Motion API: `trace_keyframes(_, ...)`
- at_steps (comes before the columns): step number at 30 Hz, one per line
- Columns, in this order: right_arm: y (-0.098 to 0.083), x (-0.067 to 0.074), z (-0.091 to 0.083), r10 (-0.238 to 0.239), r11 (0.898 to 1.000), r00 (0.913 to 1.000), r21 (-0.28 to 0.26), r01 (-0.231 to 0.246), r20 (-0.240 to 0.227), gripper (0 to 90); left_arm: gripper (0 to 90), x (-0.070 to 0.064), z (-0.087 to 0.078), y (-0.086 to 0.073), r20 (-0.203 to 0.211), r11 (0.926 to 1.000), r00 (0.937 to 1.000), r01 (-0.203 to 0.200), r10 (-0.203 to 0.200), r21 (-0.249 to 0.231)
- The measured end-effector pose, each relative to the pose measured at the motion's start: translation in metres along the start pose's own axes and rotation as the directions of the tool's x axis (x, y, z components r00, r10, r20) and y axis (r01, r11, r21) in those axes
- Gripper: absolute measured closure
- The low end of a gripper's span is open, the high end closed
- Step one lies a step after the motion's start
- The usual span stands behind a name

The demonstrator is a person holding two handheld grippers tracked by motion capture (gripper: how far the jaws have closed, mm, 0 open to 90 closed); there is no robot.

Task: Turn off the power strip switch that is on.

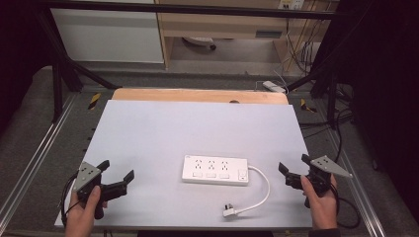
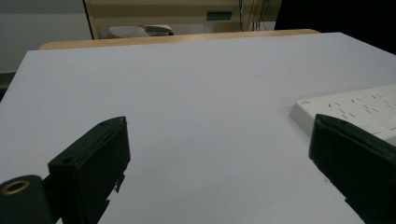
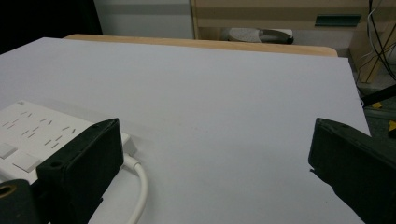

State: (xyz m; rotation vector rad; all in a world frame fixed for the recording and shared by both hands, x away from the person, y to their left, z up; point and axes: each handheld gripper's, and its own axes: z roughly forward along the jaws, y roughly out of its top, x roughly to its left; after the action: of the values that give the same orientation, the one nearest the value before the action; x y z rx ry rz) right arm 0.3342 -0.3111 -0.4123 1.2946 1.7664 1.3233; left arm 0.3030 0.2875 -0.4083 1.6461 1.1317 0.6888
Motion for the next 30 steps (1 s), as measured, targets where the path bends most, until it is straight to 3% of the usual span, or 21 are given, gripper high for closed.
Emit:
trace_keyframes(4, 0.006, 0.004, -0.002, -0.009, 1.0, 0.9999, -0.009, 0.009, 0.008, 3.5, 5.6, 0.0, 0.0, 0.0, -0.003, 1.0, 1.0, 0.001, -0.001, 0.001)
trace_keyframes(12, 0.019, 0.01, -0.006, 0.003, 0.999, 0.9998, -0.037, -0.003, -0.022, 3.9, 5.6, 0.001, 0.0, -0.001, -0.001, 1.0, 1.0, 0.0, 0.0, 0.005)
trace_keyframes(30, 0.047, 0.031, 0.006, -0.033, 0.999, 0.9979, 0.007, 0.033, -0.057, 3.6, 5.5, -0.001, 0.002, -0.002, -0.002, 0.9999, 1.0, -0.008, 0.008, 0.015)
